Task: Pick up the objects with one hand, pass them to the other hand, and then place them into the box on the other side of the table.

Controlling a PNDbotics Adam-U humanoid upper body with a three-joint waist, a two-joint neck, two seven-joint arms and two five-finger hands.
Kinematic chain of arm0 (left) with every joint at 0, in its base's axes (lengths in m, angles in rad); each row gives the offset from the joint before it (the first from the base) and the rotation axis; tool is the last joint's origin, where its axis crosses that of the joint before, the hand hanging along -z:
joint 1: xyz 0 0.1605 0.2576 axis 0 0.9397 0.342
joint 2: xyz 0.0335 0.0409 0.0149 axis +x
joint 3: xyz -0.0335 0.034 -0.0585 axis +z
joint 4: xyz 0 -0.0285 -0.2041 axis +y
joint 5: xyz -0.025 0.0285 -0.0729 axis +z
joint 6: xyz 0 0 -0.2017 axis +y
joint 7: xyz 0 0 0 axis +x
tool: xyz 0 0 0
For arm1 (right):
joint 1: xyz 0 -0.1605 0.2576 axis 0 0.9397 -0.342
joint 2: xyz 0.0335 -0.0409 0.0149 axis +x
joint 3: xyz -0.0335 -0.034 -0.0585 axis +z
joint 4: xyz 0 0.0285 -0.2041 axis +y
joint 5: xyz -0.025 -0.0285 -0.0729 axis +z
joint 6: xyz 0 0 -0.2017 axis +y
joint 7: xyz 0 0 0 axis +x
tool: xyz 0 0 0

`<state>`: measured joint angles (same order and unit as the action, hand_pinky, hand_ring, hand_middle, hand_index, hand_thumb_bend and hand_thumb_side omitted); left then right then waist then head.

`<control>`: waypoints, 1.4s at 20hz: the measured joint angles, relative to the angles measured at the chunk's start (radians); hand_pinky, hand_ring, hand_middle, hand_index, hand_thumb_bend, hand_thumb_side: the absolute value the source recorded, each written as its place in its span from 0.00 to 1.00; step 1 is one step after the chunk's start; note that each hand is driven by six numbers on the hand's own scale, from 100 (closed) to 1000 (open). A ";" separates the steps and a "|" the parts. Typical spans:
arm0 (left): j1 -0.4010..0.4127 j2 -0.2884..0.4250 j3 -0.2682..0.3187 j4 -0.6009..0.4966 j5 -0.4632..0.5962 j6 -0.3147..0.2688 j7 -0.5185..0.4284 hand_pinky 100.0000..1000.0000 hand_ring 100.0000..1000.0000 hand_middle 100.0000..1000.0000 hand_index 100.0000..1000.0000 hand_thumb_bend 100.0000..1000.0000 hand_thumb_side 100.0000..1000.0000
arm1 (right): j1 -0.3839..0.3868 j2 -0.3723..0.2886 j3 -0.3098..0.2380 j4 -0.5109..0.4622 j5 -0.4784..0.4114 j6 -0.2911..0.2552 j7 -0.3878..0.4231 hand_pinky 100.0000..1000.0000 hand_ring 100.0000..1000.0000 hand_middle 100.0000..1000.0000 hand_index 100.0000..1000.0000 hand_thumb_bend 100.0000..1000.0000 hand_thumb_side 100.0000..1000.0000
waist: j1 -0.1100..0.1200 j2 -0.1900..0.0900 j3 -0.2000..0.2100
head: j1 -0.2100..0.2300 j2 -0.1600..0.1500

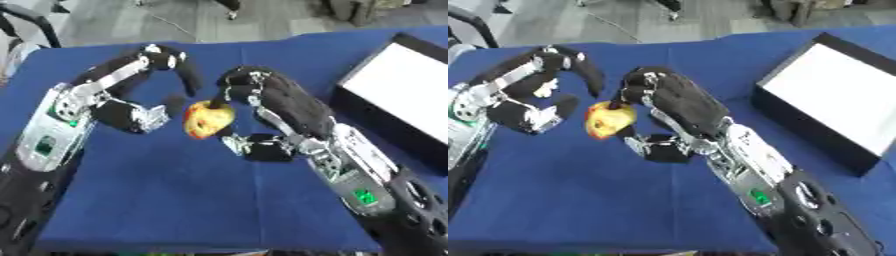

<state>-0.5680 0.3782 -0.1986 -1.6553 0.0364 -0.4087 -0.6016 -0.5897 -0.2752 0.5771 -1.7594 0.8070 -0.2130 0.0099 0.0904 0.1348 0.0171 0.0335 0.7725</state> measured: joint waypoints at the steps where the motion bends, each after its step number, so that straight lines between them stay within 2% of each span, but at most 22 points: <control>1: 0.001 0.000 0.007 0.000 0.000 0.003 0.004 0.75 0.49 0.54 0.72 0.00 0.47 | 0.004 -0.009 -0.009 0.000 0.003 0.004 -0.004 0.73 0.71 0.43 0.32 0.00 0.00 | 0.000 0.000 -0.002 | 0.000 0.000; 6: 0.026 0.008 0.050 0.013 -0.001 0.016 0.043 0.76 0.49 0.54 0.71 0.00 0.48 | 0.025 -0.066 -0.080 -0.011 0.031 0.044 -0.039 0.73 0.70 0.44 0.31 0.00 0.00 | -0.004 0.000 -0.006 | -0.010 0.000; 10: 0.064 0.022 0.088 0.019 -0.007 0.023 0.077 0.76 0.49 0.54 0.71 0.00 0.48 | 0.030 -0.110 -0.161 -0.012 0.074 0.093 -0.083 0.73 0.70 0.45 0.32 0.00 0.00 | -0.004 0.000 -0.010 | -0.033 0.000; 16: 0.111 0.036 0.130 0.028 -0.051 0.023 0.119 0.76 0.49 0.54 0.71 0.00 0.46 | 0.031 -0.156 -0.294 0.060 0.141 0.183 -0.161 0.73 0.70 0.45 0.33 0.00 0.00 | -0.003 0.000 -0.003 | -0.056 0.000; 17: 0.112 0.036 0.131 0.030 -0.059 0.023 0.124 0.76 0.49 0.54 0.70 0.00 0.49 | 0.031 -0.159 -0.303 0.067 0.147 0.195 -0.167 0.72 0.73 0.46 0.41 0.00 0.04 | -0.003 0.000 -0.003 | -0.058 0.000; 19: 0.129 0.037 0.144 0.041 -0.077 0.027 0.138 0.76 0.49 0.54 0.70 0.00 0.50 | 0.039 -0.165 -0.323 0.086 0.149 0.219 -0.176 0.73 0.74 0.48 0.46 0.00 0.12 | -0.002 0.000 -0.014 | -0.057 0.000; 21: 0.170 0.037 0.173 0.068 -0.100 0.038 0.160 0.76 0.48 0.53 0.70 0.00 0.50 | 0.079 -0.182 -0.360 0.122 0.137 0.246 -0.186 0.73 0.75 0.49 0.49 0.00 0.17 | 0.000 0.000 -0.019 | -0.054 0.000; 24: 0.225 0.037 0.209 0.083 -0.136 0.042 0.194 0.76 0.48 0.53 0.70 0.00 0.51 | 0.106 -0.205 -0.430 0.194 0.101 0.293 -0.190 0.74 0.77 0.53 0.58 0.00 0.16 | -0.001 -0.001 -0.013 | -0.057 0.000; 27: 0.243 0.037 0.226 0.088 -0.159 0.042 0.218 0.76 0.48 0.53 0.70 0.00 0.51 | 0.106 -0.222 -0.508 0.271 0.080 0.341 -0.171 0.77 0.81 0.62 0.77 0.00 0.12 | -0.003 -0.001 -0.002 | -0.065 0.000; 28: 0.244 0.037 0.229 0.090 -0.163 0.042 0.222 0.76 0.48 0.53 0.70 0.00 0.50 | 0.105 -0.226 -0.536 0.298 0.081 0.358 -0.159 0.78 0.83 0.68 0.89 0.00 0.11 | -0.004 -0.001 0.002 | -0.069 0.000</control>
<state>-0.3240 0.4149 0.0302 -1.5656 -0.1265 -0.3663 -0.3792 -0.4850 -0.5009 0.0415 -1.4618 0.8884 0.1447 -0.1493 0.0861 0.1339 0.0195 -0.0358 0.7725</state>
